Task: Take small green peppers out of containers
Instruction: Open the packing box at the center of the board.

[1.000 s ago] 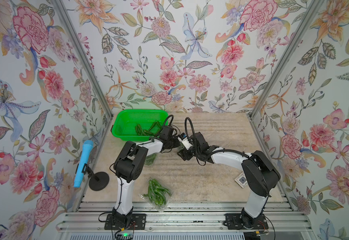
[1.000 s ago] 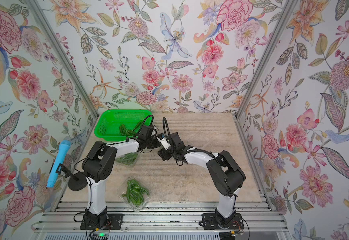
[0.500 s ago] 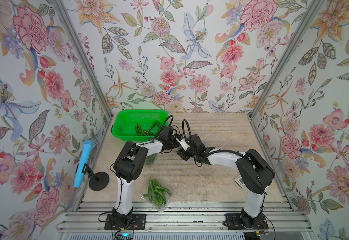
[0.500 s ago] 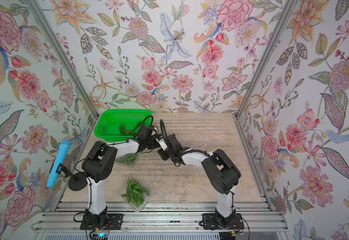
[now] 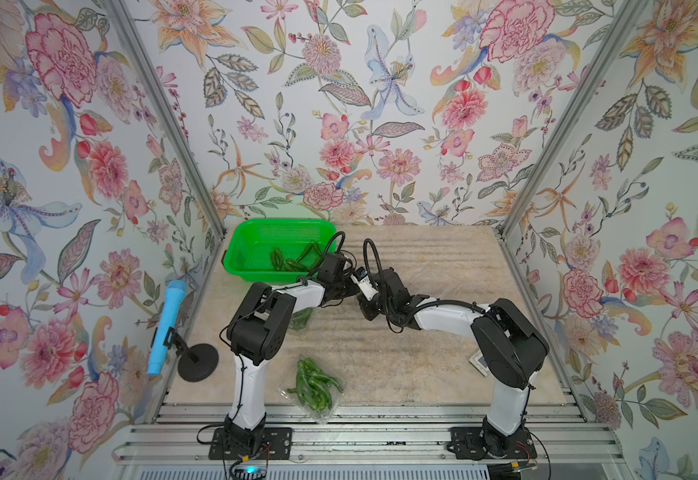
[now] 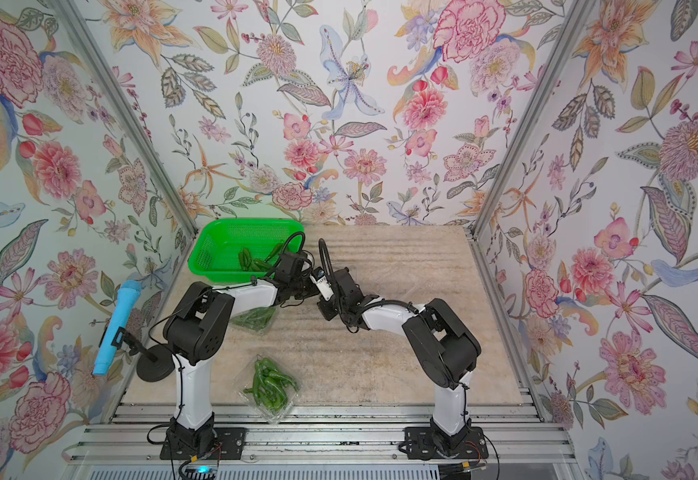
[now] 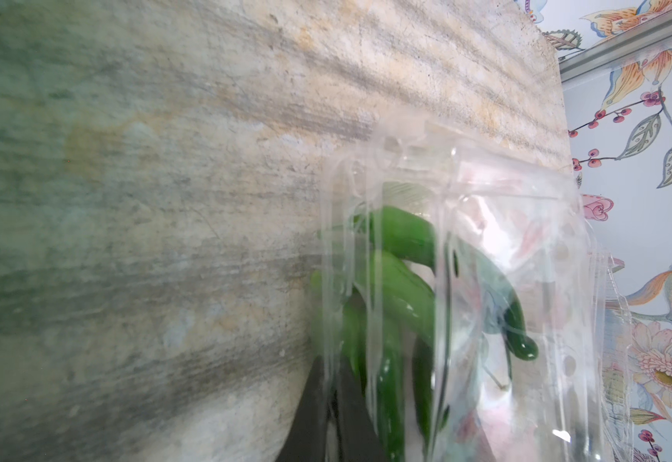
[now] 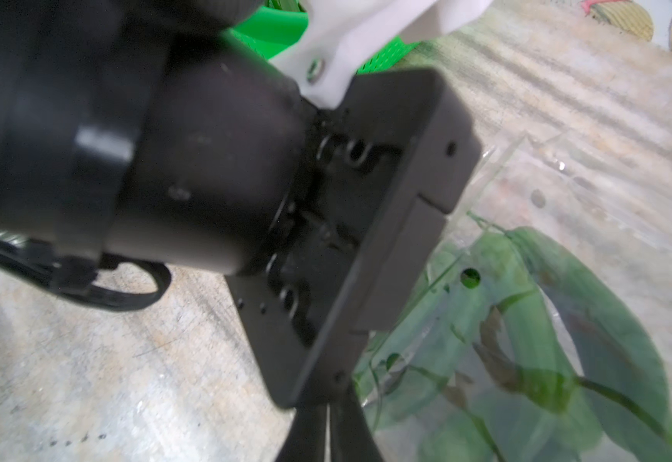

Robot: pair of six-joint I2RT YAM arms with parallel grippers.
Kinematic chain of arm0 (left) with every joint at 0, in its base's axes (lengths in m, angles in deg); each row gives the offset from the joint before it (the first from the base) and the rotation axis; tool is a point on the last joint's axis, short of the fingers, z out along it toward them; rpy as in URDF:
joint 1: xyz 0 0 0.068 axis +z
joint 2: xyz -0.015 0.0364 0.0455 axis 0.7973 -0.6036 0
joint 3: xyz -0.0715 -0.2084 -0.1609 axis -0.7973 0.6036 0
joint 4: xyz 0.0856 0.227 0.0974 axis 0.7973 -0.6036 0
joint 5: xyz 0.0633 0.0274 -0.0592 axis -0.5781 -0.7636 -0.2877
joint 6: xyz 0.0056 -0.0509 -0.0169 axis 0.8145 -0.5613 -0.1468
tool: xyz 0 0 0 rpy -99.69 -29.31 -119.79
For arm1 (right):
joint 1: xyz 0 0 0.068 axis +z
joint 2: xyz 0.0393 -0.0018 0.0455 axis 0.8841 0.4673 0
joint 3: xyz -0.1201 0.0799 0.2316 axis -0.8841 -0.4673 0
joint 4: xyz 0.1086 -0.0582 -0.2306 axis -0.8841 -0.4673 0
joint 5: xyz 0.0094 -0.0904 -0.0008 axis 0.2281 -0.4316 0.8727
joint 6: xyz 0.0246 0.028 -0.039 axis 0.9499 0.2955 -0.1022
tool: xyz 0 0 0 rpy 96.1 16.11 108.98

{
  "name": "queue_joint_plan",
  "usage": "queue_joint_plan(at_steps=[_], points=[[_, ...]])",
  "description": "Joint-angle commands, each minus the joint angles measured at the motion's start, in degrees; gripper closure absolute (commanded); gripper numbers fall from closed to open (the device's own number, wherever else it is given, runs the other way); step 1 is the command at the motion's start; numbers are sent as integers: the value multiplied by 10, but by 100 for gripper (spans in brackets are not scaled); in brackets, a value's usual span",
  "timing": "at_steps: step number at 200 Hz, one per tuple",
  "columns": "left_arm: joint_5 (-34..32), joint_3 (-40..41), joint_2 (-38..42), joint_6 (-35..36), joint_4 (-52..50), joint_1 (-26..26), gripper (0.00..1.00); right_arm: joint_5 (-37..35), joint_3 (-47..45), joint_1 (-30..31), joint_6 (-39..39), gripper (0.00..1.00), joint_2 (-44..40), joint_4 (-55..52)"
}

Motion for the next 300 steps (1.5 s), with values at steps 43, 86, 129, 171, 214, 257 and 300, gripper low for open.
queue_joint_plan(at_steps=[43,86,129,171,214,257,300], points=[[7,16,17,-4,-14,-1,92,-11,-5,-21,15,100,11,-35],[-3,16,16,0,-21,-1,93,-20,-21,-34,14,100,-29,-18],[-14,15,17,8,-31,-2,94,-41,-17,-62,2,100,-63,-13],[-12,14,17,12,-36,-1,94,-38,2,-79,-10,100,-59,-23],[-10,14,17,10,-33,0,95,9,-23,-76,-34,57,-99,-7],[-9,6,20,12,-45,-1,94,17,-50,-59,-82,44,-142,-29],[-10,7,30,12,-45,0,94,3,-85,-18,-127,26,-165,-13]])
